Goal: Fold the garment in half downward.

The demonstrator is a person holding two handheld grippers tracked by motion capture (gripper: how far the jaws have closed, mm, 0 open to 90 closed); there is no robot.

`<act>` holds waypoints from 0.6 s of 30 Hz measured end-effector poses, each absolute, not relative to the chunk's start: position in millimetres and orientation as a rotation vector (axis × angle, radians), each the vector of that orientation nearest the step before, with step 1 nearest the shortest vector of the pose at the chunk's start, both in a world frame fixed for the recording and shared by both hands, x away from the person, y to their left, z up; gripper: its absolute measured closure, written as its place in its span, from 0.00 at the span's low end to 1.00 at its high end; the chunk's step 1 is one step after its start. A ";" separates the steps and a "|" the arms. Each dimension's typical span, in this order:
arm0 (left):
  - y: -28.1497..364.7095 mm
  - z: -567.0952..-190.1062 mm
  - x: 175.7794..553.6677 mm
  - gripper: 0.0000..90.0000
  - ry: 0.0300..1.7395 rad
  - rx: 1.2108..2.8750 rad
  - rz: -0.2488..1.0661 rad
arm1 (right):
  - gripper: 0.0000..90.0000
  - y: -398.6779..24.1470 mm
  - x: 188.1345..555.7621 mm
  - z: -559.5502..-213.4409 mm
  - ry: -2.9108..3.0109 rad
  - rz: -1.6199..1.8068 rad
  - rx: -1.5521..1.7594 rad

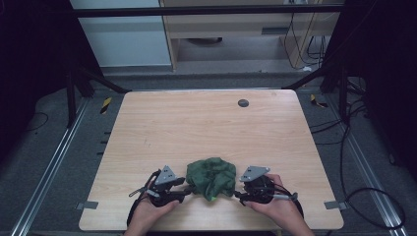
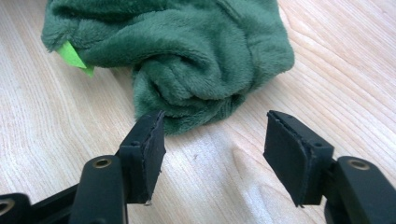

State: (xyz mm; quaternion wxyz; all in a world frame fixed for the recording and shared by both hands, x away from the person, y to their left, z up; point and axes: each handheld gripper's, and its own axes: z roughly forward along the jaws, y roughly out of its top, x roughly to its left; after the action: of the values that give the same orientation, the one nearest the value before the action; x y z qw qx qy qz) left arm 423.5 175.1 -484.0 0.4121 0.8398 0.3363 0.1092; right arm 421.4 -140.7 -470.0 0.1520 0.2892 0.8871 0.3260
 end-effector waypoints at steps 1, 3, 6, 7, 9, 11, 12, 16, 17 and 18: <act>175.6 -484.0 423.0 0.51 0.850 2.118 0.277 | 0.41 -141.4 421.7 -469.5 2.542 0.933 0.831; 176.8 -483.9 421.5 0.46 0.856 2.122 0.278 | 0.39 -142.0 421.8 -468.9 2.540 0.941 0.841; 178.6 -483.2 419.9 0.40 0.864 2.119 0.276 | 0.35 -143.1 422.4 -469.1 2.534 0.937 0.848; 179.6 -483.0 419.9 0.38 0.862 2.113 0.262 | 0.33 -143.3 422.4 -469.4 2.534 0.931 0.854; 180.7 -483.3 420.6 0.32 0.872 2.102 0.247 | 0.29 -143.9 422.6 -470.3 2.522 0.924 0.865; 181.7 -483.4 421.7 0.26 0.889 2.101 0.244 | 0.24 -144.4 422.8 -470.6 2.518 0.914 0.888; 182.2 -483.4 422.2 0.24 0.898 2.099 0.243 | 0.22 -144.7 423.0 -470.5 2.518 0.916 0.895; 185.7 -483.4 424.1 0.16 0.931 2.090 0.238 | 0.17 -146.6 423.3 -470.0 2.522 0.923 0.921; 186.3 -483.5 424.2 0.15 0.936 2.091 0.239 | 0.15 -147.8 423.8 -470.1 2.520 0.924 0.921; 187.3 -483.6 424.5 0.14 0.942 2.091 0.241 | 0.14 -148.4 423.7 -469.8 2.520 0.925 0.926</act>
State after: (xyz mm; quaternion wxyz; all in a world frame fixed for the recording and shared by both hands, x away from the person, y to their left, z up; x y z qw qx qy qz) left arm 424.5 187.3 -483.6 0.4059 0.8287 0.3733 0.0956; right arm 423.7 -148.4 -469.8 0.1507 0.3223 0.8774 0.3220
